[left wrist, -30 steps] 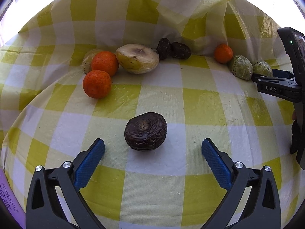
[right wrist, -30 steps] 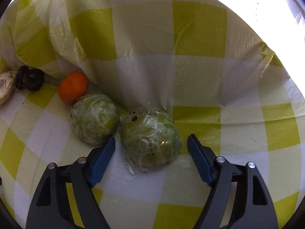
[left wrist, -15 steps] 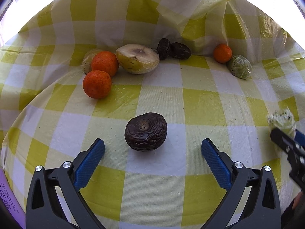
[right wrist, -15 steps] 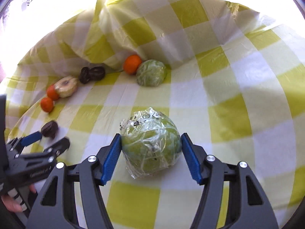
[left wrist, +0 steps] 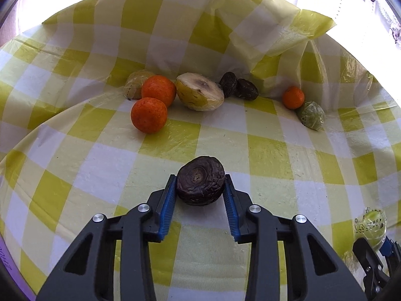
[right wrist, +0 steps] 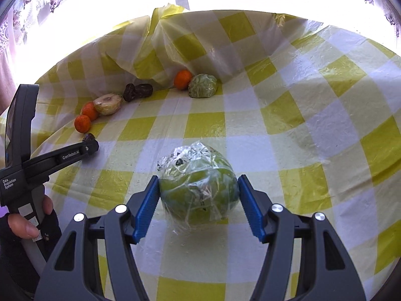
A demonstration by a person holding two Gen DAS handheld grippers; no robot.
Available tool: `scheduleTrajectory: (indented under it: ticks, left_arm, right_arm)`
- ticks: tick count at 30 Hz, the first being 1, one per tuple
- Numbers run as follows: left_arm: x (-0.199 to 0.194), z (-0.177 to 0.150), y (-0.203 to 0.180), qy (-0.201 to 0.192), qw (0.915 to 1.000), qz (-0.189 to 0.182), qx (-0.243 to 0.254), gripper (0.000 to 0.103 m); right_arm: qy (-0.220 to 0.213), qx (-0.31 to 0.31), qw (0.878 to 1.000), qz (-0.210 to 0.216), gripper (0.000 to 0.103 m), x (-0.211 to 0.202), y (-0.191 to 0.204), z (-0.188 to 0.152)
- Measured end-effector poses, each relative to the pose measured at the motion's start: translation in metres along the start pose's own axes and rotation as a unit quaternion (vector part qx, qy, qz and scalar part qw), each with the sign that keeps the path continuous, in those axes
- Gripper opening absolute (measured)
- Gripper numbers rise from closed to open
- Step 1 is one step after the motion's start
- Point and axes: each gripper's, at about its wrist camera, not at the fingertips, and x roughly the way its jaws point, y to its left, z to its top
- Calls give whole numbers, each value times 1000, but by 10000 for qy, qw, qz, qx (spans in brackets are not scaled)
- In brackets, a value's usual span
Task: Organize fruits
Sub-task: 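Lift and carry the cabbage and dark brown fruit over the purple box with both tools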
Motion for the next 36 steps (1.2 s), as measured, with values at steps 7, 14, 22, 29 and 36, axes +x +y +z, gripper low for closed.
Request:
scheduleTrajectory:
  ticks: [7,14,22,29,36]
  left_arm:
    - [-50,-45,0,-209,9997,-158,-12,34]
    - [-106,-103,16,-375,9992,-124,-112,34]
    - [-152,-152,37,-480,9988,-87,41,34]
    - [-169,-165,42,-634,9978,-128,129,34]
    - [-185,-177,32,-899,9951,-126,387,34]
  right_arm:
    - [59,167,9998,96,63,-1,-7,0]
    - [293,523,9968,534,63,-17,-4,-24]
    - [198,141,9960,861,64,-65,28,-73]
    - [293,-44,9950,952,64,-82,45,-89]
    - [288,-187,9949,948,63,-89,57,-94]
